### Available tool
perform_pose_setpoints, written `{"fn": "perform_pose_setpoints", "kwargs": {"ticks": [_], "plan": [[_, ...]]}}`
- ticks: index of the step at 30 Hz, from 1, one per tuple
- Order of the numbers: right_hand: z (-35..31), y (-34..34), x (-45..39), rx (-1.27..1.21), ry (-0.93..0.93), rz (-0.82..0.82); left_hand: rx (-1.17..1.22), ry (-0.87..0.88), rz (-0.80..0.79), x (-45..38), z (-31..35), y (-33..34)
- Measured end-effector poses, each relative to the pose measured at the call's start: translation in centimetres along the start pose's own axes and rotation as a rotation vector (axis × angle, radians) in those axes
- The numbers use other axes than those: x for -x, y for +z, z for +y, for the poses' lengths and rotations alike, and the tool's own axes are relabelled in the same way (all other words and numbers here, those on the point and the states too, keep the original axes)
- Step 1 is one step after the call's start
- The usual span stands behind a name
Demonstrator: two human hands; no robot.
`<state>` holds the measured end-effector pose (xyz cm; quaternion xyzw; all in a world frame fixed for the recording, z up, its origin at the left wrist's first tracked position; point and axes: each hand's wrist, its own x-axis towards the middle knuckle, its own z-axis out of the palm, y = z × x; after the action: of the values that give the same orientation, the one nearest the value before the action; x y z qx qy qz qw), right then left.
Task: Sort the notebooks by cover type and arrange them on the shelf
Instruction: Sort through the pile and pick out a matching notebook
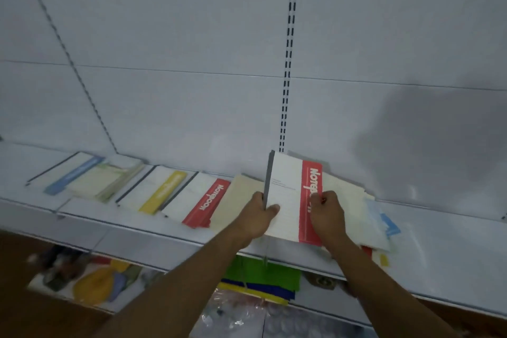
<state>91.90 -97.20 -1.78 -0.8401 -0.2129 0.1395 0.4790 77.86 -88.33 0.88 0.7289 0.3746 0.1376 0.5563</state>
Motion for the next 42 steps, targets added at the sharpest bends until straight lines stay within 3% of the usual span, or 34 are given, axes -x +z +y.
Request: {"fn": "perform_pose_setpoints", "kwargs": {"ticks": [9,20,26,32,42], "plan": [[-10.8,13.8,9.6,-0.071,-0.290,-0.375,0.163,-0.079,0.367,9.7,-7.0,-15.4],[-20.0,28.9,26.6,-0.086,-0.428,-0.568,0.136,-0.128,0.743,23.1,-16.5,-32.5],[-22.4,33.2,30.9,-0.087,-0.423,-0.646,0.174,-0.110,0.796,25.7,-19.4,-37.2],[-23.3,36.4,29.9,-0.060,-0.397,-0.657,0.153,-0.139,0.831,22.9,-20.5,-39.7],[-24.0,37.6,17.3,-0.052,-0.313,-0.475,0.090,-0.085,0.610,9.1,-17.5,-40.7]]}}
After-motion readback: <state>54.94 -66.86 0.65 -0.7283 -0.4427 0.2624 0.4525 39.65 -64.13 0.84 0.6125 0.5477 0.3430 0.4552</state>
